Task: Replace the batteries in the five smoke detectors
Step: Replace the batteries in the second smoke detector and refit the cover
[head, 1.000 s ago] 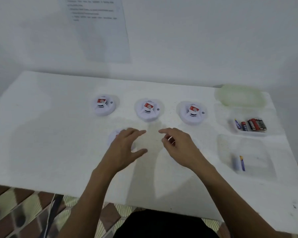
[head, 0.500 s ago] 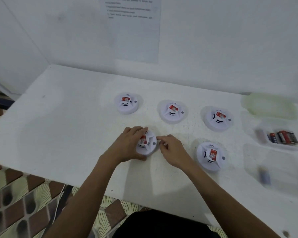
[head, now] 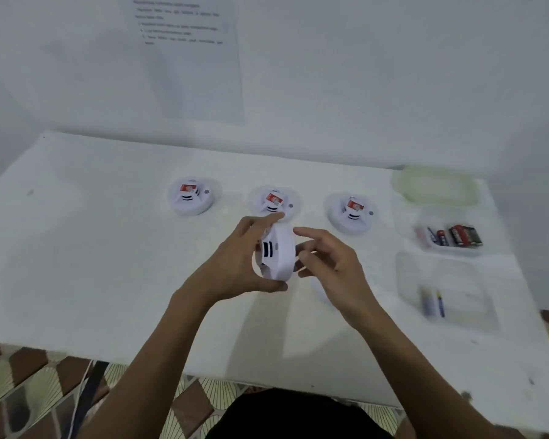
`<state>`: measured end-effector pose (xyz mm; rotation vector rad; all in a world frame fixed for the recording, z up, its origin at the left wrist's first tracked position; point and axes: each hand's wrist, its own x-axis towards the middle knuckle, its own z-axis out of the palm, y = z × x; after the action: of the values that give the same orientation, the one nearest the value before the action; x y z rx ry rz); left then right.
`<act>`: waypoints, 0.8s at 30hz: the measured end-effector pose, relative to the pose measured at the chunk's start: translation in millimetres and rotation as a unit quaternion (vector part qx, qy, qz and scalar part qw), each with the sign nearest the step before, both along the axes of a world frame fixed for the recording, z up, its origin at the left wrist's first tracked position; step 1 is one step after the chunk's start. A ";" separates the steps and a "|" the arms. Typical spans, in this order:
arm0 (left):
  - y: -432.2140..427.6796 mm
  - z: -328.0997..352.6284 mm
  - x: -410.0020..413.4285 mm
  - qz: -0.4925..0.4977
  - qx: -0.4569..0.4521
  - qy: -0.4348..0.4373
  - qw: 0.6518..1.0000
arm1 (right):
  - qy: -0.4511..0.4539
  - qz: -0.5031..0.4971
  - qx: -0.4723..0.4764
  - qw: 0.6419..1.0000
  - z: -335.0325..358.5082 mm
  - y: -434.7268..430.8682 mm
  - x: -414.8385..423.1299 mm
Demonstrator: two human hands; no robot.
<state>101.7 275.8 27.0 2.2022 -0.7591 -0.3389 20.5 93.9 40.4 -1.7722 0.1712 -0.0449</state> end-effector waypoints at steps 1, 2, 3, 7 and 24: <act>-10.0 6.8 -5.1 -0.002 -0.028 0.008 1.000 | -0.005 -0.011 0.003 1.000 5.7 -7.9 -6.6; -20.0 13.6 -10.7 -0.006 -0.056 0.017 0.998 | -0.007 -0.020 -0.004 1.000 10.5 -15.3 -12.6; -29.9 19.9 -16.3 -0.013 -0.083 0.025 0.996 | -0.008 -0.029 -0.017 0.999 14.4 -22.8 -18.3; -67.4 35.8 -38.5 -0.044 -0.149 0.022 0.988 | -0.020 -0.067 -0.014 0.997 30.0 -52.7 -41.6; -160.9 35.0 -83.6 -0.049 -0.113 -0.037 0.992 | -0.067 -0.150 -0.207 0.964 49.1 -123.9 -102.3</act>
<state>18.2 114.9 62.0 1.9778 -0.9014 -0.2097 -81.8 -30.0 89.5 -2.1378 0.3514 -0.4474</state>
